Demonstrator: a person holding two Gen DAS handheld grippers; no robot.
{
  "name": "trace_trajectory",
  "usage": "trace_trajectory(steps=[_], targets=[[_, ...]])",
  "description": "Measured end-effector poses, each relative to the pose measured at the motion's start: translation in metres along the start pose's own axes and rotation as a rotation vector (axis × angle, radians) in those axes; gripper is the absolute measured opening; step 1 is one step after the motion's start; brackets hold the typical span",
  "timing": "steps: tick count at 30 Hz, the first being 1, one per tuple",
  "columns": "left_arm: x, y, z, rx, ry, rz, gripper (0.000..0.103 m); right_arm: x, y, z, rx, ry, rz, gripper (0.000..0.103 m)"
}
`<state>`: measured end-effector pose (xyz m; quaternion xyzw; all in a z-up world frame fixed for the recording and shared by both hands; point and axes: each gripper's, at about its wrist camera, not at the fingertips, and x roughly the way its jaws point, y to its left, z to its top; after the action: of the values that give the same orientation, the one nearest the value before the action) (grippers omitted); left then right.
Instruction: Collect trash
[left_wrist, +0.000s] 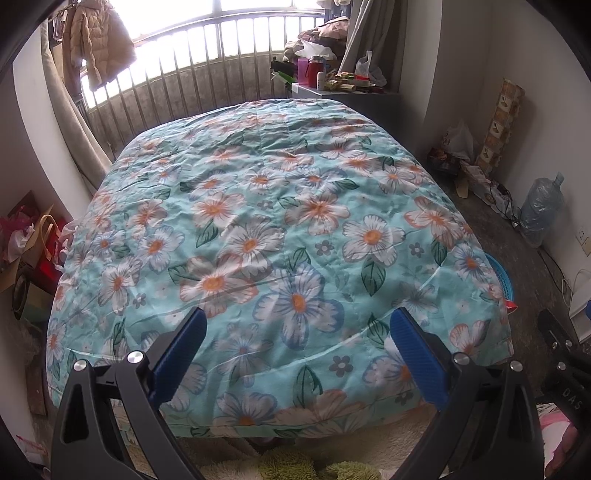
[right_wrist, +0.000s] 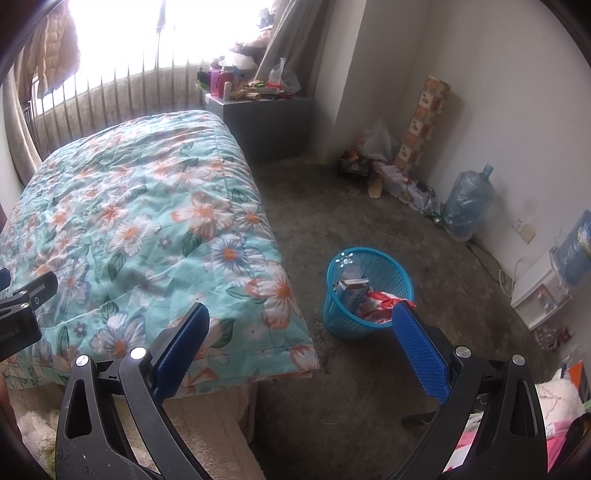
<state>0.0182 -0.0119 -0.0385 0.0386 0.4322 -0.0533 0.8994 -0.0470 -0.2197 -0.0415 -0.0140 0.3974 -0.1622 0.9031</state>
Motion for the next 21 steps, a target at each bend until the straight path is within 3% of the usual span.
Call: trace_trajectory(steps=[21], targets=[[-0.0019,0.0017,0.0013,-0.004,0.0,0.001,0.097,-0.0007,0.0006,0.0009,0.003,-0.006,-0.002,0.095]])
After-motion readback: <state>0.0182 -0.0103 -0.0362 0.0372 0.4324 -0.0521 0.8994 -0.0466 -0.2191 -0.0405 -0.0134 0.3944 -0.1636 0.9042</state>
